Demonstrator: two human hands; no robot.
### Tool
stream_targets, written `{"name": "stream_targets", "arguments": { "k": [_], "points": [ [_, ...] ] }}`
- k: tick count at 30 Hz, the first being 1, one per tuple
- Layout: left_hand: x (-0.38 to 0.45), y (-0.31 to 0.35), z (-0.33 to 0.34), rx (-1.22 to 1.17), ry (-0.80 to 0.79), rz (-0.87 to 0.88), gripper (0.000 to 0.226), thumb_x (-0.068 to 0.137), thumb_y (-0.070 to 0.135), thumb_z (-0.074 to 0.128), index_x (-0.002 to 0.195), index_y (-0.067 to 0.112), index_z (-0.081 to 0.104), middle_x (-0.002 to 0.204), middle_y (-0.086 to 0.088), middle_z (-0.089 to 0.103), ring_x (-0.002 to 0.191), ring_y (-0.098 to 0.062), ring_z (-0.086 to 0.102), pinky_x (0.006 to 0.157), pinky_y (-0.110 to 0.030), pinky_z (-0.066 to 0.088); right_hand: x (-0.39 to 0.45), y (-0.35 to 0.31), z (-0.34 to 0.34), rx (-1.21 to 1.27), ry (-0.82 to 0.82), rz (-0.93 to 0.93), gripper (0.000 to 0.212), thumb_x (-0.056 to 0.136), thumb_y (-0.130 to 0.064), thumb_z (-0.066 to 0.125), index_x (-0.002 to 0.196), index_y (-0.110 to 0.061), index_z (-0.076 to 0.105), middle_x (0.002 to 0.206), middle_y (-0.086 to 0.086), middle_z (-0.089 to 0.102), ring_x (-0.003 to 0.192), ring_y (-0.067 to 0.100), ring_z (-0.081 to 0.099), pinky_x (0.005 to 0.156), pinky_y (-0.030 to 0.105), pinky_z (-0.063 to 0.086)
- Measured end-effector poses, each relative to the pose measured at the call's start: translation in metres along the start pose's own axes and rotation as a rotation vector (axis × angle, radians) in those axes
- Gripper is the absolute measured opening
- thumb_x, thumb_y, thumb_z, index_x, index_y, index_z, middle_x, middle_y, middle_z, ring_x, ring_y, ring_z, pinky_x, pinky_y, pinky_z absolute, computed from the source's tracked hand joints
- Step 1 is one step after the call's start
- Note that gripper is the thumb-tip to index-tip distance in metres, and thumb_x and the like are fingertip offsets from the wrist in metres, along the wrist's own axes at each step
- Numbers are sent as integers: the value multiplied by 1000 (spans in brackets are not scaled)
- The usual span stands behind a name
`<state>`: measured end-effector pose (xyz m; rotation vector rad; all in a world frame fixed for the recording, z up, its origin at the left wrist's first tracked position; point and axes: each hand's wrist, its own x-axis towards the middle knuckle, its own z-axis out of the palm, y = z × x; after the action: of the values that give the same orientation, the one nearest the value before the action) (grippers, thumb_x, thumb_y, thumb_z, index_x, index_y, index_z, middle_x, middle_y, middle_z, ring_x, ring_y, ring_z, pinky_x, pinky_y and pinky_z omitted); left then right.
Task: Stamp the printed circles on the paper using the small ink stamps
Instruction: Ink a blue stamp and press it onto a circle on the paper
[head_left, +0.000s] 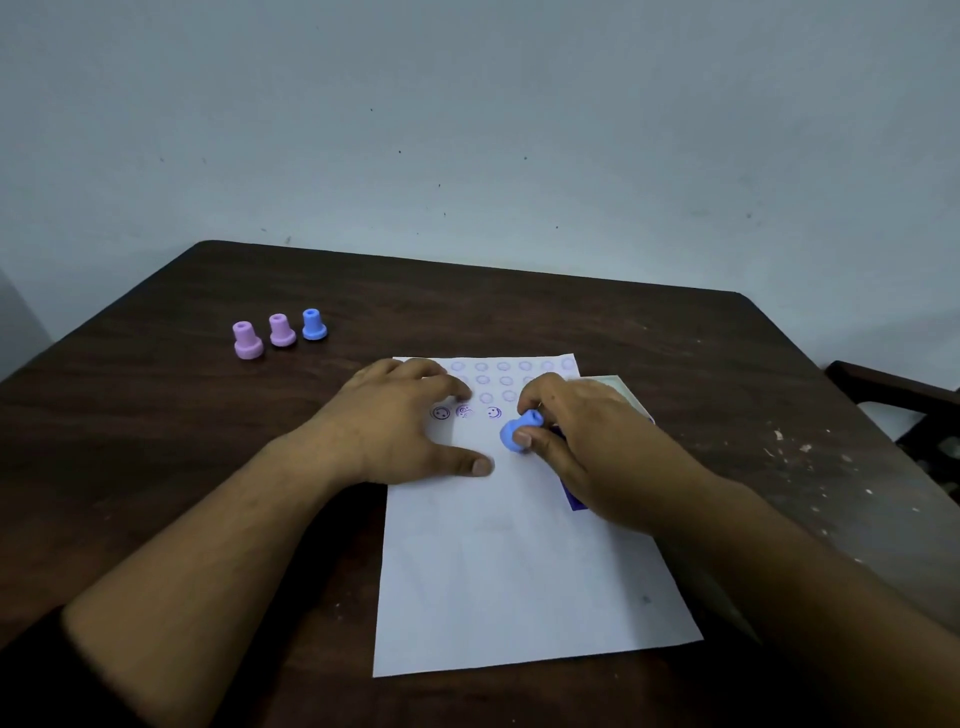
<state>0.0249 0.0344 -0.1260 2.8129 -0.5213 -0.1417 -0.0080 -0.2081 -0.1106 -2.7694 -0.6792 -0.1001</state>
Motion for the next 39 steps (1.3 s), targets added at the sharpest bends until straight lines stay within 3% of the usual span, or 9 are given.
{"name": "stream_targets", "arguments": {
  "k": [9, 16, 21, 25, 29, 32, 34, 36, 39],
  "points": [
    [-3, 1, -1, -47, 0, -7, 105, 50, 101, 48, 143, 52, 48, 152, 25, 39, 146, -14, 26, 122, -43, 28, -13, 21, -17, 36, 7, 12, 13, 103, -42, 52, 103, -29, 53, 94, -6, 63, 90, 14, 55, 83, 39, 48],
    [-3, 1, 0, -58, -2, -7, 100, 54, 99, 54, 142, 54, 47, 151, 27, 38, 146, -12, 25, 121, -40, 27, -22, 46, -21, 49, 34, 1, 9, 100, -43, 53, 99, -36, 49, 91, -14, 62, 88, 5, 56, 69, 26, 43],
    [-3, 1, -1, -40, -11, -1, 99, 56, 98, 54, 144, 52, 47, 152, 26, 39, 148, -13, 24, 123, -43, 26, -11, 42, -25, 77, 30, 15, 7, 100, -43, 56, 105, -40, 52, 97, -17, 65, 88, 3, 59, 73, 27, 46],
    [-2, 2, -2, -28, -22, -7, 100, 56, 98, 54, 144, 51, 47, 152, 24, 39, 148, -14, 26, 122, -44, 27, 13, 23, -19, 173, 119, 32, 19, 97, -21, 69, 113, -30, 70, 112, -12, 69, 98, 5, 62, 85, 16, 44],
    [-2, 2, -2, -27, -24, -6, 105, 51, 100, 47, 144, 51, 47, 152, 22, 40, 147, -15, 27, 121, -45, 28, 28, 12, -12, 254, 183, 125, 30, 92, -14, 75, 119, -27, 71, 105, -7, 73, 92, 8, 67, 90, 23, 53],
    [-2, 2, -2, -23, -23, -2, 105, 52, 100, 47, 144, 50, 47, 152, 22, 40, 148, -14, 28, 122, -45, 27, 33, 12, -4, 286, 187, 191, 24, 87, -18, 81, 103, -29, 66, 92, -9, 72, 83, 8, 69, 82, 28, 59],
    [-2, 2, -2, -26, -27, -8, 102, 54, 99, 51, 144, 50, 46, 153, 22, 40, 148, -15, 27, 121, -45, 28, 34, 15, 1, 274, 208, 189, 20, 85, -19, 83, 96, -28, 68, 87, -15, 71, 79, 4, 68, 77, 22, 59],
    [-3, 2, -3, -30, -31, -16, 101, 56, 97, 54, 145, 50, 46, 153, 21, 38, 147, -16, 26, 121, -45, 29, 35, 17, 5, 244, 211, 190, 19, 84, -21, 84, 93, -30, 69, 82, -23, 67, 76, -3, 66, 68, 7, 50],
    [-2, 2, -3, -31, -31, -17, 101, 56, 97, 55, 145, 50, 46, 154, 21, 38, 146, -17, 26, 121, -46, 29, 37, 20, 9, 236, 213, 181, 21, 83, -21, 85, 89, -33, 69, 77, -28, 64, 78, -7, 65, 63, -1, 44]
  ]
}}
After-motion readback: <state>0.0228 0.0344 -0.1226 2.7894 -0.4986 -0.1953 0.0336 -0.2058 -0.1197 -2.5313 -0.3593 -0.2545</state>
